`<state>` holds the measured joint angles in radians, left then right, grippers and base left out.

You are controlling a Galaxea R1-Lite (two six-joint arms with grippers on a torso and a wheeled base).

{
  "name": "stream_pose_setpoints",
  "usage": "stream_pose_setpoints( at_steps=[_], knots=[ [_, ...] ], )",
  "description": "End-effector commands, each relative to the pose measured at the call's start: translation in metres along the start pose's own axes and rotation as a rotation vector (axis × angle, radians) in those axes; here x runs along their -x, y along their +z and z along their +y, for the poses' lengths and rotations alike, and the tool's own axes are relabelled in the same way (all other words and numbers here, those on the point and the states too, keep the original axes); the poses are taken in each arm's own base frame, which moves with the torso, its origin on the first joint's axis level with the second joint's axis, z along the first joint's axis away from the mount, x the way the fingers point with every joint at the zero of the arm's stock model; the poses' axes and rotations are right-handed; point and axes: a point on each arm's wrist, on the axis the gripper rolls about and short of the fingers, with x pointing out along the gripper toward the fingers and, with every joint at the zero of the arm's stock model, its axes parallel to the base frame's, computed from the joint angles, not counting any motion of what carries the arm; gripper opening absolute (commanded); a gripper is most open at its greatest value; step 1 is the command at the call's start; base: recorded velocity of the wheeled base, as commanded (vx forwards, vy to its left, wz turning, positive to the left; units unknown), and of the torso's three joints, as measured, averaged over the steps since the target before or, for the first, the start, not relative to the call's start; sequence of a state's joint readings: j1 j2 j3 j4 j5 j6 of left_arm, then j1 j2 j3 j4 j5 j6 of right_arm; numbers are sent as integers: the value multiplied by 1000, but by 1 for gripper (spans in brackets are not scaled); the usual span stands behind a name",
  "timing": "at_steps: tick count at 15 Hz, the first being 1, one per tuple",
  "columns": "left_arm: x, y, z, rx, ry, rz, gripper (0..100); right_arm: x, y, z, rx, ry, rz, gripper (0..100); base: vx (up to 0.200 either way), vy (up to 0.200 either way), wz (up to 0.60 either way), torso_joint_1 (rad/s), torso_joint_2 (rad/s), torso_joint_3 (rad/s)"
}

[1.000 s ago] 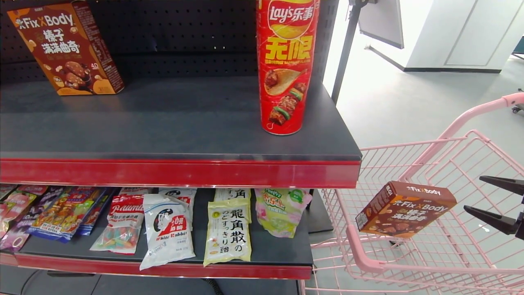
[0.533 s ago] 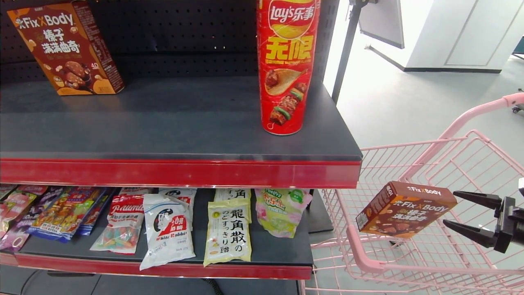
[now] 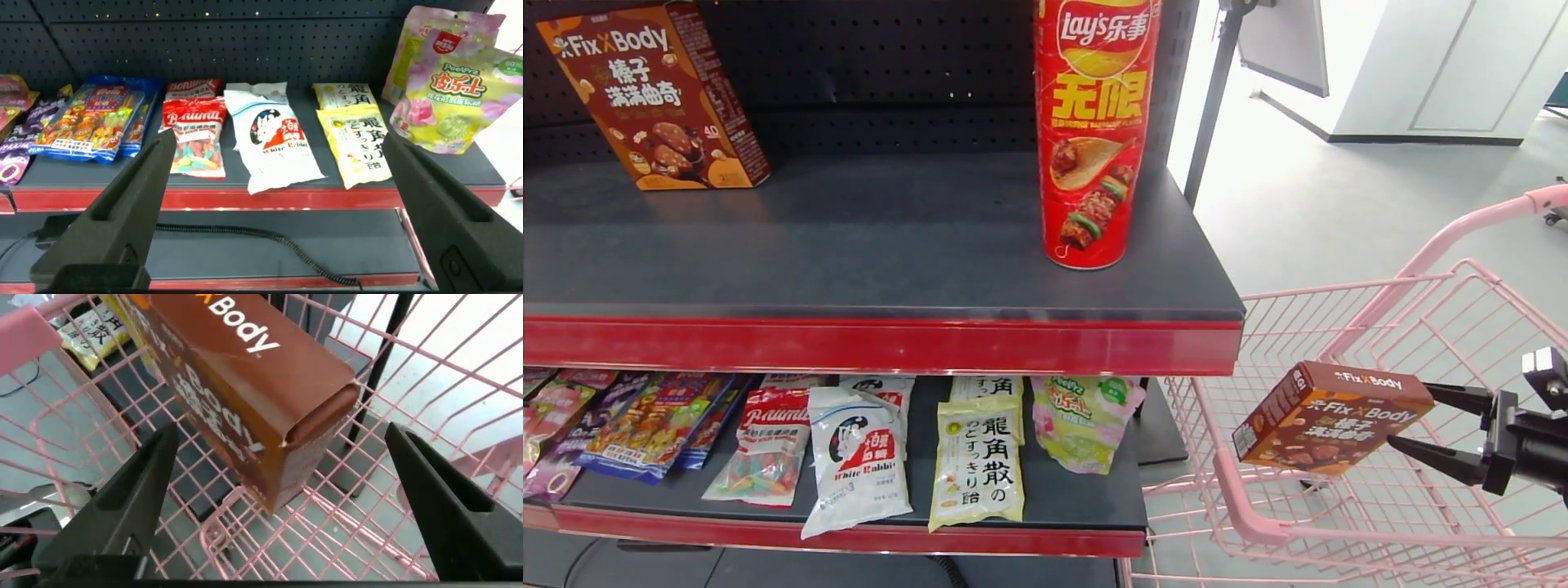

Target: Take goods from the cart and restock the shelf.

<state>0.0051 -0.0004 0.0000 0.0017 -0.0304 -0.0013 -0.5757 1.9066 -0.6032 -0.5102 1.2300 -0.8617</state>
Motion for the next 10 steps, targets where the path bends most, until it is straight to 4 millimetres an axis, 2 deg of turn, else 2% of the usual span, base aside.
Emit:
stream_pose_setpoints(
  at_steps=[1, 7, 10],
  knots=[
    [0, 0, 0, 0, 1, 0, 100, -14, -7, -11, -5, 32, 0, 100, 0, 0, 0, 0, 0, 0],
    [0, 0, 0, 0, 1, 0, 100, -31, -17, -41, 16, 46, -7, 100, 0, 0, 0, 0, 0, 0],
    [0, 0, 0, 0, 1, 0, 100, -37, -21, -39, 6, 67, -5, 100, 0, 0, 0, 0, 0, 0]
  ],
)
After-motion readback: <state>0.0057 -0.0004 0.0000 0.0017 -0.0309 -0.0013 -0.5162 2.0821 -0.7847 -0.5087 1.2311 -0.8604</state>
